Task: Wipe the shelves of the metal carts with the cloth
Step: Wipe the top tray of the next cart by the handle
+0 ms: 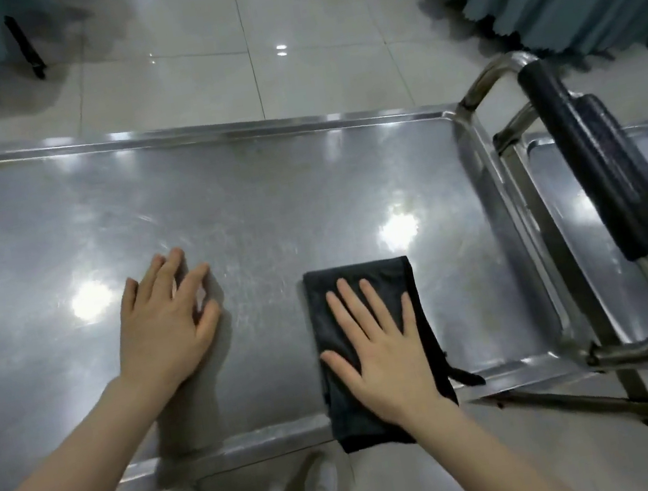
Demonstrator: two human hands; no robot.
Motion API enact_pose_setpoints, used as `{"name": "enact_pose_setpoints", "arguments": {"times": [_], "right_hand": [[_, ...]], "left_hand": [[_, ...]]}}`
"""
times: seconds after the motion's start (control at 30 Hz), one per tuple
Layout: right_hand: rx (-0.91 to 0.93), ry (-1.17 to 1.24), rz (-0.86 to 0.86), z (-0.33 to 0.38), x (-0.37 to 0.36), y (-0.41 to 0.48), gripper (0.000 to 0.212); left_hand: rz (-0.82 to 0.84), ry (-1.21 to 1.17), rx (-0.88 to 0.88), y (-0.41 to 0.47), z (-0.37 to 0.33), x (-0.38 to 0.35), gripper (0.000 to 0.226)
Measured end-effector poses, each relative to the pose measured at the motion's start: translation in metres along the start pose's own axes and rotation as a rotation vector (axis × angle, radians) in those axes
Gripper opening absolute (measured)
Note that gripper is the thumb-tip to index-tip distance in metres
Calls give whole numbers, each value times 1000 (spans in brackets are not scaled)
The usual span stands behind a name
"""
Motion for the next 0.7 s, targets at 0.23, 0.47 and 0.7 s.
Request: {"name": "enact_pose_setpoints", "arguments": {"times": [0.23,0.47,0.7], "right_hand": [[2,5,5,-35,-5,43,68],[-168,82,60,-62,0,139,69],[10,11,3,-70,-13,-38,69]], "left_hand": [[108,42,-124,-6,-90,-45,62],[68,21,-119,-5,-87,-47,60],[84,9,-65,1,-140,-51,58]]}}
Point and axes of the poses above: each hand's wrist, its own y-axis towards the middle knuckle, its own x-axis out of the back of the hand, z = x × y, the point moved 1 cm from there along y, towards the middle knuckle, and after that the axes turned 14 degrees about -y, right-handed, at the moved point
